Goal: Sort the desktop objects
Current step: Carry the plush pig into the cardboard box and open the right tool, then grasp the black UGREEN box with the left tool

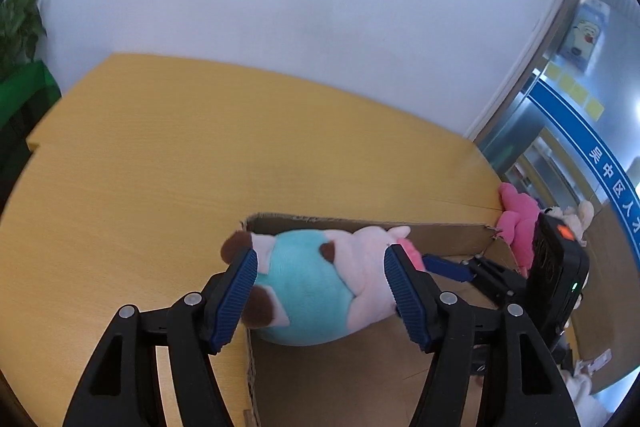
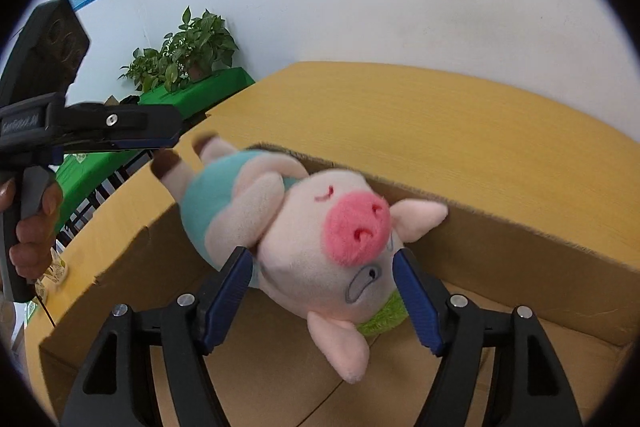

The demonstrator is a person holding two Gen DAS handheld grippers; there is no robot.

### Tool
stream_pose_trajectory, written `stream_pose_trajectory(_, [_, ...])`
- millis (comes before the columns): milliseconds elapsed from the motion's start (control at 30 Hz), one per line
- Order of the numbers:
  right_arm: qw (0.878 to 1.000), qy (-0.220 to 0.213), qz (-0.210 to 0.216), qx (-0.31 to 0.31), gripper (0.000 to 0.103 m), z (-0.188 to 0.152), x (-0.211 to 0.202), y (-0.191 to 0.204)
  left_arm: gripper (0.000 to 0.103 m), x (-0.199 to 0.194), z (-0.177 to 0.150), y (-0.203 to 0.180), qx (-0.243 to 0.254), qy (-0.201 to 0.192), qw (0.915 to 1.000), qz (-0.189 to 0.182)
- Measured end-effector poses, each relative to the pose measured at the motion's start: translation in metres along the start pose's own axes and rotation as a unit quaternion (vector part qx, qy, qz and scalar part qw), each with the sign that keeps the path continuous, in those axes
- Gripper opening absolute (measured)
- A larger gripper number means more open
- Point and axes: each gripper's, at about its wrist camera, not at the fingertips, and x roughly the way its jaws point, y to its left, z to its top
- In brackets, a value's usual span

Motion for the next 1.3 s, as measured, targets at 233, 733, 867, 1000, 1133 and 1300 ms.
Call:
stream_pose_trajectory(233, [0.994, -0.061, -0.079, -0.041, 0.085, 0.008, -0.112, 0.032, 0.08, -0.084, -0.023, -0.048, 0.058, -0.103, 0.9921, 0.041])
stream_pose_trajectory(733, [0.979, -0.042, -0.197, 0.038, 0.103, -0.148, -0.235, 0.061, 0.103, -0.158, -0.148, -0.118, 0.128, -0.134, 0.9815, 0.047])
stream_pose_trajectory(867, [0.986, -0.004, -0.165, 0.031, 0.103, -0.185, -0.259, 0.057, 0.103, -0.167, -0.181, -0.107, 0.103, -0.106, 0.989, 0.015])
stream_pose_trajectory(1000, [0.989, 0.023, -0.138, 0.057, 0.103, -0.22, -0.264, 0.056, 0.103, -0.164, -0.211, -0.104, 0.091, -0.068, 0.9935, 0.014])
stream_pose_trajectory(1133, [0.996, 0.031, -0.067, 0.056, 0.103, -0.245, -0.254, 0.079, 0.103, -0.154, -0.243, -0.103, 0.076, -0.015, 0.9969, -0.013])
stream_pose_trajectory(1300, [0.996, 0.053, -0.029, -0.06, 0.103, -0.259, -0.23, 0.136, 0.102, -0.127, -0.276, -0.099, 0.05, 0.054, 0.9961, -0.049])
